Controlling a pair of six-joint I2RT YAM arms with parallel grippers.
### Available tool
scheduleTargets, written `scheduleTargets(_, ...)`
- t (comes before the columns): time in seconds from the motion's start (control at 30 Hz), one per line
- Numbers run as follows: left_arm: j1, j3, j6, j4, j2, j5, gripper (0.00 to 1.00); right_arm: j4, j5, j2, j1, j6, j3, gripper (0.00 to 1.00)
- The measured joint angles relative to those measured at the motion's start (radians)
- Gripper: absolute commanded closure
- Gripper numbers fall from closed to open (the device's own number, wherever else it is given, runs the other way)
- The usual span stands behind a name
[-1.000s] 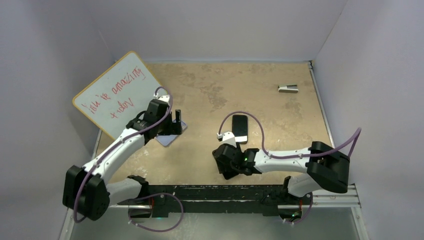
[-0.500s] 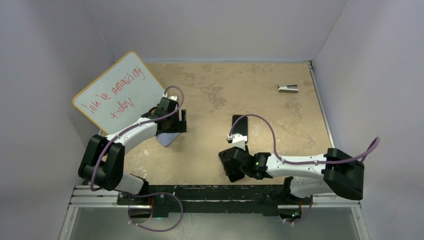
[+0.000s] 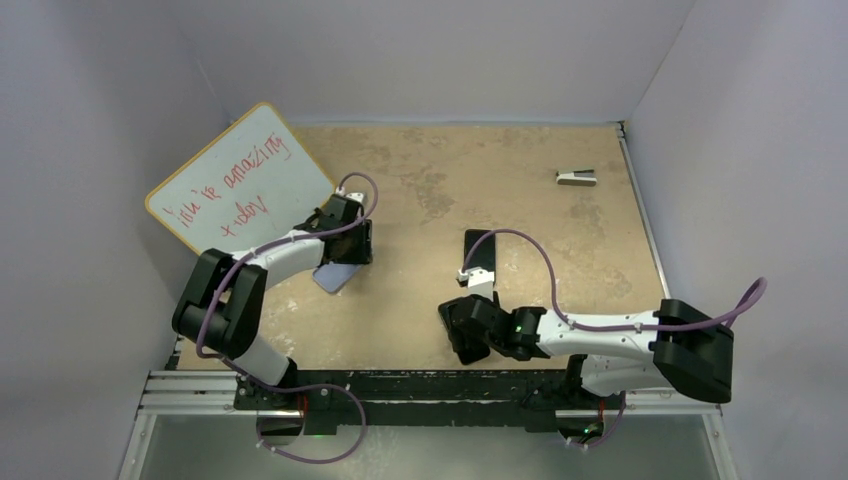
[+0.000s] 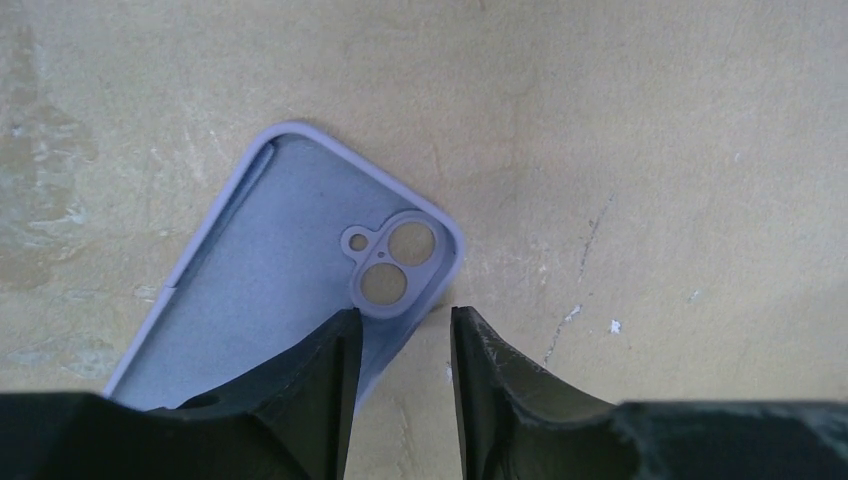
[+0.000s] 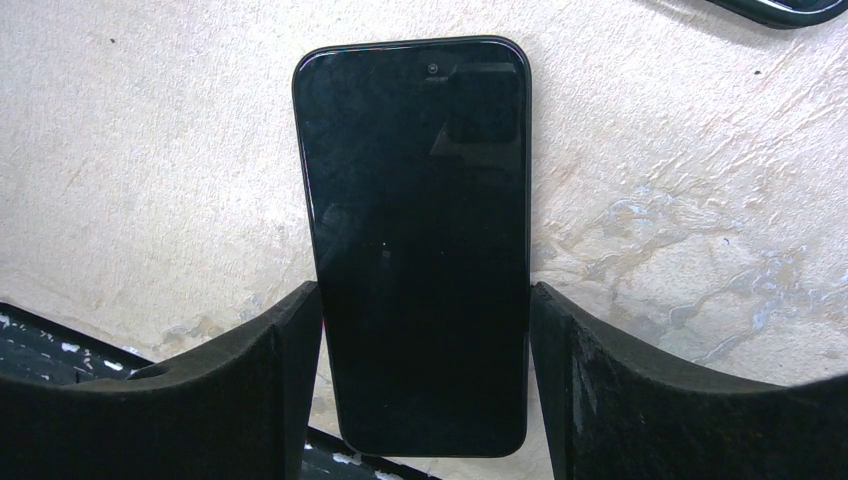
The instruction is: Put the phone into the phone case
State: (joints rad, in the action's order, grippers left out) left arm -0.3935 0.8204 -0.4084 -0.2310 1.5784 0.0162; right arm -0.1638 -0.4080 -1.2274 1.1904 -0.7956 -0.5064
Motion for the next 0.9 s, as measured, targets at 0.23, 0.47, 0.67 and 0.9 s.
scheduleTargets(0.23, -0.062, 0.001, 0.005, -0.010, 0.001, 0.006, 0.87, 0.003, 0.000, 0.013, 0.000, -0.005, 0.010, 0.50)
scheduleTargets(0.47, -0.143, 0.034, -0.003, -0.078, 0.005, 0.013, 1.00, 0.004, -0.001, 0.020, 0.000, -0.008, 0.014, 0.51)
scheduleTargets(0.67, -0.164, 0.071, -0.018, -0.101, 0.002, 0.005, 1.00, 0.004, -0.001, 0.020, 0.000, -0.008, 0.014, 0.51)
scheduleTargets(0.9, -0.164, 0.094, 0.006, -0.119, -0.027, -0.026, 0.89, 0.004, -0.001, 0.020, 0.000, -0.008, 0.014, 0.52)
